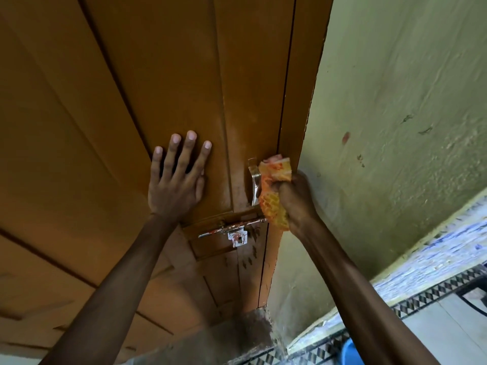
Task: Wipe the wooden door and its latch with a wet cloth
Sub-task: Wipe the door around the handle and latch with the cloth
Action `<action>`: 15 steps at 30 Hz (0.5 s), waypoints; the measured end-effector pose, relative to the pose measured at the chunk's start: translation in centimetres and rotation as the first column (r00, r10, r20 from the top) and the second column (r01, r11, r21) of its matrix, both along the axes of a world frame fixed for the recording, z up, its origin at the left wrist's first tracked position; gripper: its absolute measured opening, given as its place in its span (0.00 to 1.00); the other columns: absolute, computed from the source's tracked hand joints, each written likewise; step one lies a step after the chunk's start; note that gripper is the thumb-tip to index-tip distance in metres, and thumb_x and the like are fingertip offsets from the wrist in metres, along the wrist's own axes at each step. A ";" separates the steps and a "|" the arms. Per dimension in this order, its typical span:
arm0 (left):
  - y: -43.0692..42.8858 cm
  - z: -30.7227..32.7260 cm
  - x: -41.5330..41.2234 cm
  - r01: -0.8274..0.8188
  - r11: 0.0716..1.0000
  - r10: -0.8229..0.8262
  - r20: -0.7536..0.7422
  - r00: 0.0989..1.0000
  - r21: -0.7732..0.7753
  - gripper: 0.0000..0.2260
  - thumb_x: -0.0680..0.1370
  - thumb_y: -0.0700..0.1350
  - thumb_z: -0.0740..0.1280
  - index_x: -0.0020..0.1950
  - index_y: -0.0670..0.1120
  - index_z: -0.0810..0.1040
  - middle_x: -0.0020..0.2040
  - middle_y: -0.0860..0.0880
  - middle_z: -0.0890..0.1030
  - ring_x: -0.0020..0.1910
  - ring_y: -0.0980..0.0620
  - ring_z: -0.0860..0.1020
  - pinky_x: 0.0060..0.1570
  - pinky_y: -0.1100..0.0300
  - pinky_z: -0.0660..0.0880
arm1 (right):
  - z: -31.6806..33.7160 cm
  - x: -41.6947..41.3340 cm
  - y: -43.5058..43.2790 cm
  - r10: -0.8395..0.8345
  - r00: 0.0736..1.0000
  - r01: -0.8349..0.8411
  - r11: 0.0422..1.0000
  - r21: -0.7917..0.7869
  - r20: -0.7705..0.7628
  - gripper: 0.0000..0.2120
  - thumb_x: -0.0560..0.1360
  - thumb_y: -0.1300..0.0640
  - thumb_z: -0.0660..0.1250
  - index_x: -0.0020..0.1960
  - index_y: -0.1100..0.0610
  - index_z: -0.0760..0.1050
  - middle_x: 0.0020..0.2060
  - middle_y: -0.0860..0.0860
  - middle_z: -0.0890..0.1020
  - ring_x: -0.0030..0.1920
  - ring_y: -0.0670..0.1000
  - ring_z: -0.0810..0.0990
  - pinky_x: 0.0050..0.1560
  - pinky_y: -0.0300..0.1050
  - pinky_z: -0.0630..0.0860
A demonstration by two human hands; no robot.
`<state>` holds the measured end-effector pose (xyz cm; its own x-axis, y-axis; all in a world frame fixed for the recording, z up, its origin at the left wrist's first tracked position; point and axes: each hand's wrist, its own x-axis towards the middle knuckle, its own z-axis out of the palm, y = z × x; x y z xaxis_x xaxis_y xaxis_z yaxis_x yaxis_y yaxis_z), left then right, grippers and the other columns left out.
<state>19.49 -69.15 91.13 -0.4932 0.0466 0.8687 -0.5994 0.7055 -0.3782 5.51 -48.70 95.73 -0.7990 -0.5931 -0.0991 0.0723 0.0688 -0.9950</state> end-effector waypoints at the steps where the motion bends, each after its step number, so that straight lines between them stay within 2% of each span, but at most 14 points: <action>1: 0.0 -0.1 0.1 -0.002 1.000 0.002 -0.001 1.000 0.002 0.27 0.82 0.51 0.60 0.81 0.50 0.61 0.83 0.46 0.50 0.81 0.45 0.50 0.78 0.44 0.53 | -0.2 -0.2 0.3 0.024 0.999 -0.023 0.999 0.043 -0.029 0.08 0.78 0.61 0.61 0.49 0.60 0.80 0.41 0.63 0.80 0.40 0.59 0.81 0.40 0.50 0.79; 2: 0.1 -0.2 0.2 -0.003 1.000 0.003 -0.005 1.000 0.001 0.27 0.82 0.51 0.60 0.81 0.50 0.61 0.83 0.46 0.50 0.81 0.45 0.50 0.78 0.44 0.53 | -0.7 -0.3 0.6 0.079 0.996 -0.076 0.993 0.090 -0.030 0.09 0.78 0.63 0.60 0.50 0.60 0.79 0.41 0.60 0.80 0.40 0.56 0.80 0.41 0.46 0.78; 4: 0.3 -0.1 0.1 0.004 1.000 -0.004 -0.008 1.000 -0.012 0.26 0.82 0.51 0.59 0.81 0.50 0.62 0.83 0.46 0.51 0.81 0.45 0.50 0.78 0.44 0.54 | -2.3 -0.1 0.9 0.174 0.985 -0.165 0.964 0.210 -0.024 0.10 0.80 0.59 0.59 0.53 0.59 0.78 0.44 0.62 0.79 0.44 0.59 0.81 0.48 0.52 0.80; 5: 0.3 0.0 0.0 0.013 1.000 -0.014 -0.012 1.000 -0.014 0.26 0.82 0.51 0.59 0.81 0.50 0.63 0.83 0.46 0.51 0.81 0.45 0.50 0.78 0.44 0.54 | -3.0 0.1 0.9 0.198 0.979 -0.176 0.936 0.304 -0.043 0.14 0.79 0.52 0.59 0.58 0.57 0.77 0.49 0.63 0.80 0.50 0.62 0.81 0.56 0.60 0.79; 6: 0.3 0.1 -0.1 0.019 1.000 -0.019 -0.021 1.000 -0.016 0.26 0.82 0.51 0.59 0.80 0.50 0.63 0.82 0.46 0.52 0.81 0.45 0.50 0.78 0.44 0.54 | -3.7 0.2 0.7 0.227 0.969 -0.166 0.892 0.420 -0.099 0.19 0.77 0.45 0.60 0.63 0.53 0.75 0.55 0.61 0.79 0.58 0.62 0.79 0.61 0.64 0.75; 8: 0.3 0.1 0.0 0.000 1.000 -0.001 -0.042 0.999 -0.021 0.26 0.82 0.51 0.59 0.80 0.50 0.63 0.82 0.46 0.53 0.81 0.45 0.51 0.78 0.44 0.54 | -4.4 0.0 0.2 0.283 0.940 -0.134 0.822 0.554 -0.193 0.22 0.76 0.43 0.60 0.69 0.49 0.70 0.66 0.56 0.75 0.69 0.61 0.70 0.69 0.65 0.66; 9: 0.4 0.0 0.1 -0.004 1.000 0.003 -0.041 0.999 -0.019 0.26 0.82 0.51 0.59 0.81 0.50 0.63 0.82 0.46 0.52 0.81 0.45 0.50 0.78 0.44 0.54 | -4.2 -0.3 0.1 0.292 0.936 -0.143 0.826 0.546 -0.195 0.20 0.77 0.47 0.60 0.68 0.49 0.71 0.65 0.55 0.75 0.68 0.60 0.71 0.68 0.63 0.67; 11: 0.3 0.0 0.3 -0.012 1.000 0.012 -0.033 0.999 -0.017 0.26 0.82 0.51 0.59 0.81 0.50 0.62 0.83 0.46 0.51 0.81 0.45 0.49 0.78 0.44 0.54 | -1.8 -0.7 -0.2 0.289 0.957 -0.279 0.891 0.359 0.028 0.13 0.77 0.60 0.58 0.55 0.48 0.76 0.53 0.54 0.79 0.54 0.55 0.77 0.54 0.53 0.75; 12: 0.2 0.0 0.3 -0.017 1.000 0.017 -0.029 0.999 -0.016 0.26 0.82 0.52 0.59 0.81 0.50 0.62 0.83 0.46 0.50 0.81 0.45 0.49 0.78 0.44 0.53 | -0.8 -1.2 -0.6 0.279 0.949 -0.310 0.906 0.288 0.144 0.18 0.74 0.70 0.56 0.48 0.50 0.77 0.46 0.53 0.78 0.48 0.54 0.77 0.49 0.49 0.75; 13: 0.1 0.1 0.3 -0.016 1.000 0.015 -0.022 1.000 -0.010 0.26 0.82 0.52 0.59 0.81 0.50 0.61 0.83 0.46 0.50 0.81 0.45 0.48 0.78 0.44 0.53 | -0.4 -1.9 -0.9 0.244 0.947 -0.287 0.934 0.213 0.208 0.22 0.69 0.76 0.53 0.44 0.52 0.76 0.42 0.53 0.77 0.47 0.54 0.76 0.49 0.49 0.75; 15: -0.1 0.2 0.2 -0.008 1.000 0.008 -0.020 1.000 0.002 0.27 0.82 0.52 0.60 0.81 0.50 0.61 0.83 0.46 0.49 0.81 0.46 0.48 0.77 0.44 0.54 | 0.3 -2.1 -1.1 0.214 0.952 -0.257 0.948 0.190 0.218 0.23 0.62 0.78 0.52 0.42 0.56 0.76 0.42 0.56 0.78 0.50 0.58 0.76 0.55 0.55 0.75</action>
